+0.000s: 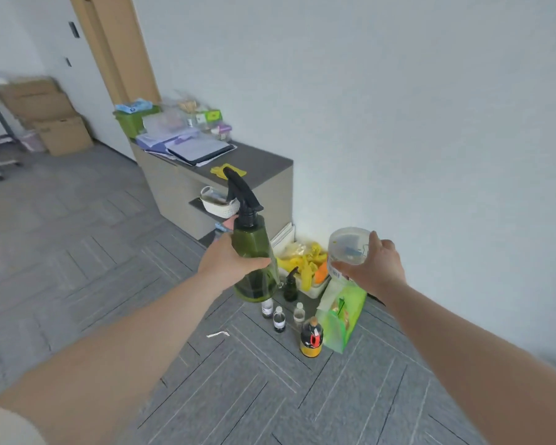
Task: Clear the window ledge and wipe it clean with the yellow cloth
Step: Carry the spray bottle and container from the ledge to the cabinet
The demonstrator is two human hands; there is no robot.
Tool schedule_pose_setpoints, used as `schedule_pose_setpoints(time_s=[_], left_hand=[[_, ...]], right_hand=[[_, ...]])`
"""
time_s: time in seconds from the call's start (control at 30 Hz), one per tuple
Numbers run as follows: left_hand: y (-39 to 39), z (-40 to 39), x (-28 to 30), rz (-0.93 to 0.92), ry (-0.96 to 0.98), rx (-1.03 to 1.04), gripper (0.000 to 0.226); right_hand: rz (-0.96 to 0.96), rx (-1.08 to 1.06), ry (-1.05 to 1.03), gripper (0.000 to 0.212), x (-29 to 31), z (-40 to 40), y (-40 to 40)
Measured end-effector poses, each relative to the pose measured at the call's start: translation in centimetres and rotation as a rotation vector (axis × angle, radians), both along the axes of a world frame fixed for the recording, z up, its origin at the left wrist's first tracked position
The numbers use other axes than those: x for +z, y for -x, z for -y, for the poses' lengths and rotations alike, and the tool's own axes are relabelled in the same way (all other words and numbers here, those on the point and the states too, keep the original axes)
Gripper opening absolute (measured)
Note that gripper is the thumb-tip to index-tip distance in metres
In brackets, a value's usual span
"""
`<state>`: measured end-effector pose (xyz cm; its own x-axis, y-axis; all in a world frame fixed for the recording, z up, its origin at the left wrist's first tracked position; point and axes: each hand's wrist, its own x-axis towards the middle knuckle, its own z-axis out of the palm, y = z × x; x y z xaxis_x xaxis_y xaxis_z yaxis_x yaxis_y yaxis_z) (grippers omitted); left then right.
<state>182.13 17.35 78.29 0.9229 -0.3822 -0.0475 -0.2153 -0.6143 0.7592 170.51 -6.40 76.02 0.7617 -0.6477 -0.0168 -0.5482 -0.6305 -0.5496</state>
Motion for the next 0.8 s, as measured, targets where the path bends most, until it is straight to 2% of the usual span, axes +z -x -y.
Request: schedule_pose_setpoints(time_s=[0.17,0.3,0.53,0.8], left_hand=[[-11.6,0.5,-0.2,0.015,-0.015,0.028,0.052],[-20.6,1.5,-1.3,0.004,-0.042,0.058,0.069],[-35.3,3.9,-1.6,-0.004,-0.075,0.096,0.059],[-51.4,4.2,-1.5,0.005,-0.095,0.147,0.059]], right_hand=[[-0.008,0.012,0.009,0.106,0.1,0.0,-10.5],[-0.027,0.030,0.016,0.105,-0.9,1.0,-19.7],[-0.007,0.097,-0.033,0.103,-3.4,3.2,-38.6],[-0.041,0.147,-0.033,0.107,-3.1,3.4,-55.8]])
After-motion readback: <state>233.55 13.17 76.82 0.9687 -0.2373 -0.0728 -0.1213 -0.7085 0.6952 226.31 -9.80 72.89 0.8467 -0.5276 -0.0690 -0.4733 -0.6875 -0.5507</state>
